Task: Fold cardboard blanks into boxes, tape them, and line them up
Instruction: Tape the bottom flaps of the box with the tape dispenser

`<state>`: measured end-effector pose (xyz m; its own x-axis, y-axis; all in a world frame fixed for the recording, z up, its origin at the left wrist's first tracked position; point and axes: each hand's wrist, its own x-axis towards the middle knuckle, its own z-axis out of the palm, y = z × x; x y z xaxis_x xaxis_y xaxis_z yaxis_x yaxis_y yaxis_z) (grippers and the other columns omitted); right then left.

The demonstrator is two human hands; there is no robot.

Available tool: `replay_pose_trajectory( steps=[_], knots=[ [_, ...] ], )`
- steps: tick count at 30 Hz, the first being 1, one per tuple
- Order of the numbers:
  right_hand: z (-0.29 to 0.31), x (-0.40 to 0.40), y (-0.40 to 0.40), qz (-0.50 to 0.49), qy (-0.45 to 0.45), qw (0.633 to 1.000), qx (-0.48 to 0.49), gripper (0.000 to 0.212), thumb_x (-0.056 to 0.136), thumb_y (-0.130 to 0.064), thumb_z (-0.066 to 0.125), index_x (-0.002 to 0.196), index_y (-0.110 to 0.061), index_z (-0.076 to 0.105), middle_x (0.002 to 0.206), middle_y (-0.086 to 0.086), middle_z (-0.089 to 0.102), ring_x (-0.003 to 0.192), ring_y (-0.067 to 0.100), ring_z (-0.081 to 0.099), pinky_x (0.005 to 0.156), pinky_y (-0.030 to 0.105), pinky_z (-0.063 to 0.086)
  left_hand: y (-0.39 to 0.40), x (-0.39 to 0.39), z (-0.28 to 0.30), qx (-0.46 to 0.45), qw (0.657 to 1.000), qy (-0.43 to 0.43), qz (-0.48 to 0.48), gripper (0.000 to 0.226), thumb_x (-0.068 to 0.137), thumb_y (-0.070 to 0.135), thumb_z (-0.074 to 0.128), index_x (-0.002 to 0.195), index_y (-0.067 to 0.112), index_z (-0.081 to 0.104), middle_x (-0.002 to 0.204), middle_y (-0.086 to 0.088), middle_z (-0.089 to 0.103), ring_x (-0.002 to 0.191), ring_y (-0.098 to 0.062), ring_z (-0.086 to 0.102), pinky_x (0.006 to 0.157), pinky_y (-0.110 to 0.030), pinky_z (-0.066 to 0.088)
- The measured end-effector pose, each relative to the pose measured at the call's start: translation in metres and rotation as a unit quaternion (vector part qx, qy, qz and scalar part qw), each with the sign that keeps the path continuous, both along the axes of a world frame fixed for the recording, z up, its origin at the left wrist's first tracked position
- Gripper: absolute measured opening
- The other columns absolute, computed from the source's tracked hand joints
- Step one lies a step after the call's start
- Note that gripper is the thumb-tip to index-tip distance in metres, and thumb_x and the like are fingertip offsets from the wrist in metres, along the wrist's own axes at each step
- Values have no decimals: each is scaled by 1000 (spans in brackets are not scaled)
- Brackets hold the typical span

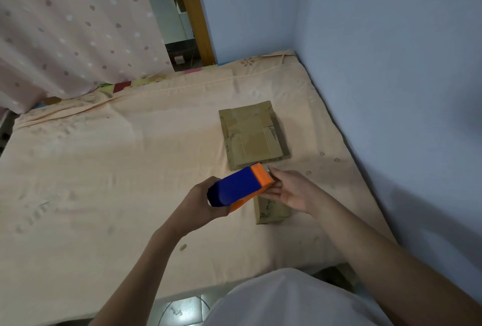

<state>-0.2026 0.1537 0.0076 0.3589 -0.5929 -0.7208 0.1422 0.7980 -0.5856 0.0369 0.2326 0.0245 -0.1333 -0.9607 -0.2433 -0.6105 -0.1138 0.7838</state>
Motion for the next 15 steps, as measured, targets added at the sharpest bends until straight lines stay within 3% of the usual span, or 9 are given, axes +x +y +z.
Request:
replay_pose_trajectory(
  steps=[5,9,12,15],
  knots=[
    [-1,-9,6,1,39,999,-35,17,102,-8,53,114,-5,65,99,18,76,93,27,75,79,40,61,4,-2,-4,-2,1000,12,-21,58,76,27,85,125,26,54,109,16,64,102,-3,61,81,-21,56],
    [-4,-12,12,-14,82,996,-35,15,101,-3,53,109,-3,66,99,21,75,90,29,75,78,41,62,6,-8,-5,-30,999,-12,-37,82,78,23,84,143,41,37,116,20,58,107,-5,59,85,-13,52],
    [-8,-12,15,-26,125,991,-49,15,100,1,52,107,1,66,96,22,74,86,30,75,75,42,63,10,-11,-12,-100,991,-56,-71,73,83,19,79,140,46,42,129,13,50,112,-8,54,85,-10,49],
    [-11,-13,19,-29,141,988,-51,16,100,0,54,111,3,65,96,23,73,83,30,76,71,40,63,11,-11,-16,-140,979,-101,-109,65,85,24,77,142,40,49,146,12,39,121,-6,47,93,-12,49]
  ],
)
